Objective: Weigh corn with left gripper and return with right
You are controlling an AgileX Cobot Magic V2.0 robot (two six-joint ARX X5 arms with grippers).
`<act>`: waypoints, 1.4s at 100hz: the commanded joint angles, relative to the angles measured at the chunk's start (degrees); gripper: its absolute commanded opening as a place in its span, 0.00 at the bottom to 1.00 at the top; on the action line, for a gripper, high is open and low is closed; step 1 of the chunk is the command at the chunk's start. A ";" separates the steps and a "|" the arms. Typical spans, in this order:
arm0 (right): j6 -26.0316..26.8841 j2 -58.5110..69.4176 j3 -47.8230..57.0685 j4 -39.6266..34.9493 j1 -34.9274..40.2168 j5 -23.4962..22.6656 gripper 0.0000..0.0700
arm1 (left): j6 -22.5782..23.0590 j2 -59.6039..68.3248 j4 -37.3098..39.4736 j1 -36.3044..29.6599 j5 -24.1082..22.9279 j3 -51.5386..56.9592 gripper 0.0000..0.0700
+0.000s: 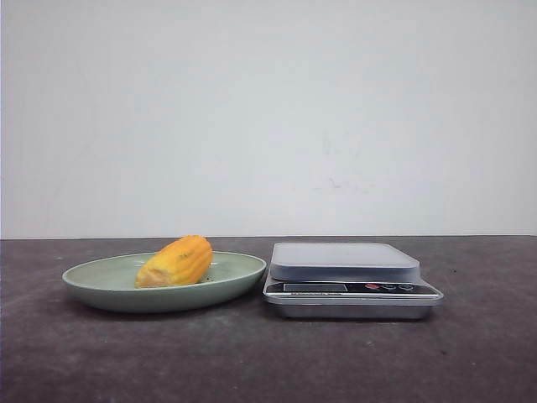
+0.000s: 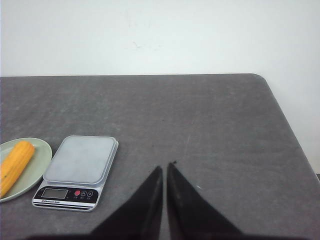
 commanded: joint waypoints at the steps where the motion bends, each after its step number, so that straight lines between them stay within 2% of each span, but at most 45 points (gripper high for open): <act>1: 0.57 0.28 0.66 0.70 0.20 0.00 0.01 | 4.26 0.17 9.55 3.74 3.23 -3.02 0.02; 16: 0.57 0.26 0.66 0.70 0.20 -0.02 0.01 | 6.86 0.13 30.45 12.41 16.31 -13.20 0.02; 28: 0.57 0.28 0.66 0.70 0.20 0.00 0.01 | 6.51 -0.35 40.96 16.94 23.41 -22.05 0.02; 37: 0.57 0.28 0.66 0.70 0.20 -0.02 0.01 | 5.22 -1.73 46.18 18.69 25.64 -28.79 0.02; 56: 0.57 0.28 0.66 0.70 0.20 0.00 0.01 | 2.75 -6.69 53.94 20.02 25.66 -41.42 0.02; 89: 0.57 0.26 0.66 0.70 0.20 0.00 0.01 | 2.47 -9.22 54.95 20.59 25.64 -50.03 0.02; 114: 0.57 0.28 0.66 0.70 0.20 0.00 0.01 | 6.21 -9.22 47.04 21.18 25.62 -50.03 0.02; 140: 0.57 0.28 0.66 0.70 0.20 0.00 0.01 | 7.08 -9.22 47.21 21.22 25.62 -50.01 0.02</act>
